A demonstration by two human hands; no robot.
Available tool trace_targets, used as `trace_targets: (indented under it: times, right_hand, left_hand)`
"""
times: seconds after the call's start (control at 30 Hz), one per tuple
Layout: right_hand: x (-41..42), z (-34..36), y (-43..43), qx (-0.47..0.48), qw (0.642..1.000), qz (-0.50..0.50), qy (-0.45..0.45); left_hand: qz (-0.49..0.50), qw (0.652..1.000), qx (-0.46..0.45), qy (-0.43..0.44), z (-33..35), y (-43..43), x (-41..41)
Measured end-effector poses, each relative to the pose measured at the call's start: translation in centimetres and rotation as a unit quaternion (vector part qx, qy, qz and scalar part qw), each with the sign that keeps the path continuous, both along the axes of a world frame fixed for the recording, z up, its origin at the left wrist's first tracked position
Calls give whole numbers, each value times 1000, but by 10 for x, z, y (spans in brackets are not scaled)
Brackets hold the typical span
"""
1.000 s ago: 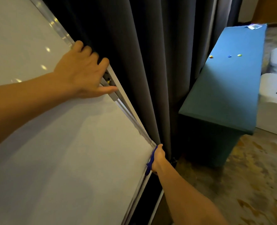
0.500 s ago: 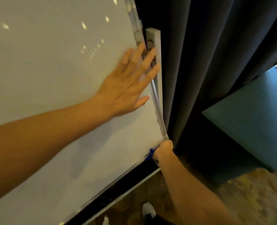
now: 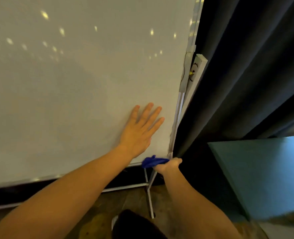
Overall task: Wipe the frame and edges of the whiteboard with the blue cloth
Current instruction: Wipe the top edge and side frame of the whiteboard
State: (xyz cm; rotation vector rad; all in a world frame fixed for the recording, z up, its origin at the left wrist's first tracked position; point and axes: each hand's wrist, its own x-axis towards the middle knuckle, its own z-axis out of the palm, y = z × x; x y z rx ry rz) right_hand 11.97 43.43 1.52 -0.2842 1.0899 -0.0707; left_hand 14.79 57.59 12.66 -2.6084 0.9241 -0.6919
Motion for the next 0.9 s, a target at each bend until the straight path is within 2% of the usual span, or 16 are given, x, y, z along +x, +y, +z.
trace_targets:
  times: [0.13, 0.23, 0.4, 0.5, 0.6, 0.7, 0.8, 0.83, 0.87, 0.9]
  right_hand:
    - [-12, 14, -3, -25, 996, 68, 49]
    - [-10, 13, 0, -12, 997, 63, 42]
    - [-15, -1, -12, -12, 989, 144, 18]
    - [-12, -8, -29, -6, 980, 197, 23]
    - [2, -8, -43, 1, 963, 266, 38]
    - [9, -11, -46, 24, 944, 327, 45]
    - [14, -21, -66, 92, 918, 382, 61]
    - [16, -24, -73, 99, 910, 396, 74]
    - [19, -25, -77, 80, 899, 422, 79]
    - [22, -26, -80, 49, 885, 457, 74]
  left_hand:
    - [87, 995, -7, 46, -36, 11, -31]
    - [90, 993, -65, 35, -62, 9, -31]
    - [86, 975, -201, -34, -109, -4, -22]
    - [84, 960, -252, -86, -125, -14, -8]
    - [108, 932, -332, -99, -132, -31, -6]
    - [201, 885, -409, -98, -133, -56, -10]
    - [338, 800, -491, -67, -134, -92, -13]
    - [389, 757, -523, -52, -136, -103, -14]
    - [441, 699, -561, -39, -140, -112, -14]
    - [485, 620, -616, -24, -143, -116, -13]
